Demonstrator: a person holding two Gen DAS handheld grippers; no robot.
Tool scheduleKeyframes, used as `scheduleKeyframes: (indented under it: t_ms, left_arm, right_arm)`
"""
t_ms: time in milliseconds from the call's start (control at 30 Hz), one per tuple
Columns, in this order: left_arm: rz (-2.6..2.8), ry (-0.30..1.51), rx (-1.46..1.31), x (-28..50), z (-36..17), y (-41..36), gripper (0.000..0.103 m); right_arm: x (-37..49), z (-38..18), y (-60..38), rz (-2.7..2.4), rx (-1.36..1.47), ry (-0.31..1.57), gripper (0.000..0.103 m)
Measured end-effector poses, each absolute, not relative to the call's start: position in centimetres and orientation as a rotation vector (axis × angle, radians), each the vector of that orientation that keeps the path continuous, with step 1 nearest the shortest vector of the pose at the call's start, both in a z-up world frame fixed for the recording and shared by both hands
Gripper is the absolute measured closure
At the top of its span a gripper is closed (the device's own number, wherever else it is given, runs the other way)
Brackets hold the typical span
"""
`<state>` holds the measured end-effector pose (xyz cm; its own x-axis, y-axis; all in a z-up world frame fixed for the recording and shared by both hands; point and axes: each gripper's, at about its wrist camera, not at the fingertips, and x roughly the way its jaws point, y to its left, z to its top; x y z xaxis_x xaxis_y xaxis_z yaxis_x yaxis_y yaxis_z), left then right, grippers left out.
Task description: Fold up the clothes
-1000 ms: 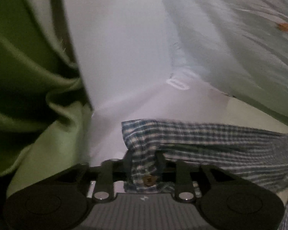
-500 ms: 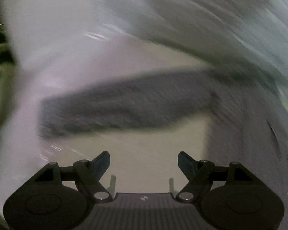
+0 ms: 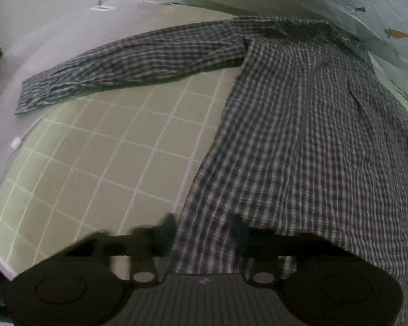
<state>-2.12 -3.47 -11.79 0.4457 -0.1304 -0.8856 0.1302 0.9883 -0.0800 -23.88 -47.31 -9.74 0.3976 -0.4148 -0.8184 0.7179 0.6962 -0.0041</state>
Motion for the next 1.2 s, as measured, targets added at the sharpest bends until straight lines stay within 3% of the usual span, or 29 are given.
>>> scheduleKeyframes:
  t_ms: [33,267,367,433,500,533,633,700,1200]
  left_arm:
    - [-0.15,1.103,-0.005,-2.5,-11.7,-3.5,0.102]
    - [-0.103,1.151,0.015,-5.4,-11.2,-3.3,0.101]
    - [-0.079,1.153,0.027,-5.6,-10.8,-3.4,0.094]
    - [-0.067,1.139,0.025,-5.1,-10.3,-3.4,0.067]
    - [-0.055,1.114,-0.003,-4.3,-9.6,-3.1,0.048]
    - [-0.046,1.101,-0.019,-3.9,-9.2,-2.8,0.04]
    - [-0.01,1.059,-0.061,-2.1,-8.2,-1.8,0.021]
    - [0.019,1.032,-0.072,-0.5,-7.9,-0.9,0.019]
    - [0.246,0.969,-0.213,11.3,-8.1,12.7,0.012]
  right_arm:
    - [-23.9,-9.6,-47.2,-0.725,0.351,0.919,0.103]
    - [-27.1,-8.5,-46.2,-0.654,0.32,0.994,0.102]
    - [-27.9,-8.9,-46.4,-0.649,0.352,1.024,0.1]
    - [-27.2,-8.7,-46.7,-0.681,0.366,1.025,0.08]
    - [-26.0,-8.1,-46.9,-0.706,0.376,0.982,0.05]
    - [-25.2,-7.7,-47.0,-0.706,0.376,0.96,0.046]
    - [-23.0,-7.0,-46.6,-0.69,0.364,0.899,0.017]
    - [-21.2,-6.7,-45.9,-0.666,0.34,0.851,0.0]
    - [-11.7,-7.2,-38.8,-0.607,0.316,0.913,0.0]
